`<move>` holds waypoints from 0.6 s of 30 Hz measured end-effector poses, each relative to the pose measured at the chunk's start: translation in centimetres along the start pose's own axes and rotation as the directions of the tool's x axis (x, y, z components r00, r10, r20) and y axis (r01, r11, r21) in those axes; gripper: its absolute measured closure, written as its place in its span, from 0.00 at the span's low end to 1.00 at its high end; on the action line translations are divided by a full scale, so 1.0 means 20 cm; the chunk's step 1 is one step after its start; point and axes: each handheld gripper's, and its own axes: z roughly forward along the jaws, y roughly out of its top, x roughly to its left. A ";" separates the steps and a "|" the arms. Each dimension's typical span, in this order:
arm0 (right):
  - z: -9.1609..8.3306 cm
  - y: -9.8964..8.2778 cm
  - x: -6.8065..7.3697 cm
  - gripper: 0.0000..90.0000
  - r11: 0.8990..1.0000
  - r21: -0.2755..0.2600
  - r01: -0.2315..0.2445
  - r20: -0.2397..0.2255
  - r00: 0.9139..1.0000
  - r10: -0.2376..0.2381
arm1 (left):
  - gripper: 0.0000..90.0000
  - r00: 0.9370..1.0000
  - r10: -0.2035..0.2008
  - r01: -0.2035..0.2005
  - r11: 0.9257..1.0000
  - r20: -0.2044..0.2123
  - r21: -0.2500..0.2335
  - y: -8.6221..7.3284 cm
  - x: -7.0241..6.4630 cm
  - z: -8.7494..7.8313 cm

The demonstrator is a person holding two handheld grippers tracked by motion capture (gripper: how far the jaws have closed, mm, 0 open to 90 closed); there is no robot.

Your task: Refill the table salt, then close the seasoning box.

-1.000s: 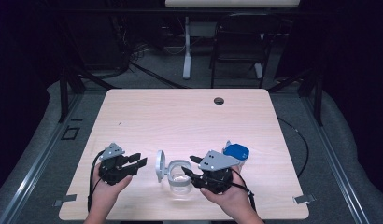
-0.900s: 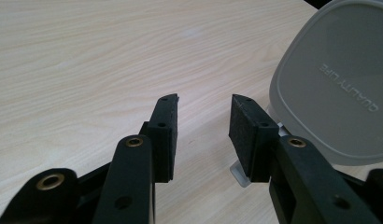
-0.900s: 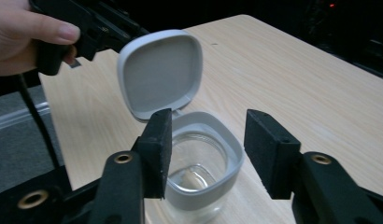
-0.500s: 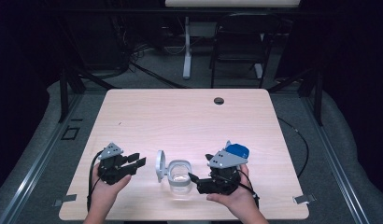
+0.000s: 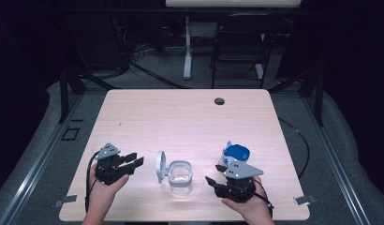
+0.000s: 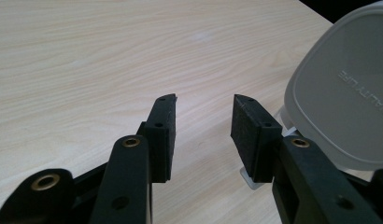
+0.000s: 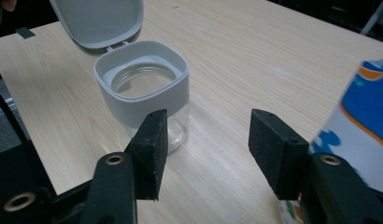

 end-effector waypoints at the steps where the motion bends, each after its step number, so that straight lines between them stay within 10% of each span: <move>1: -0.02 -0.02 -0.02 0.53 1.000 -0.005 -0.002 -0.001 1.000 0.002 | 0.66 1.000 -0.006 0.006 1.000 -0.004 -0.008 0.00 0.00 0.00; 18: -0.10 -0.18 -0.10 0.65 1.000 0.005 -0.029 -0.026 0.999 0.029 | 0.62 0.999 -0.031 0.031 0.999 -0.024 0.007 -0.02 0.04 0.03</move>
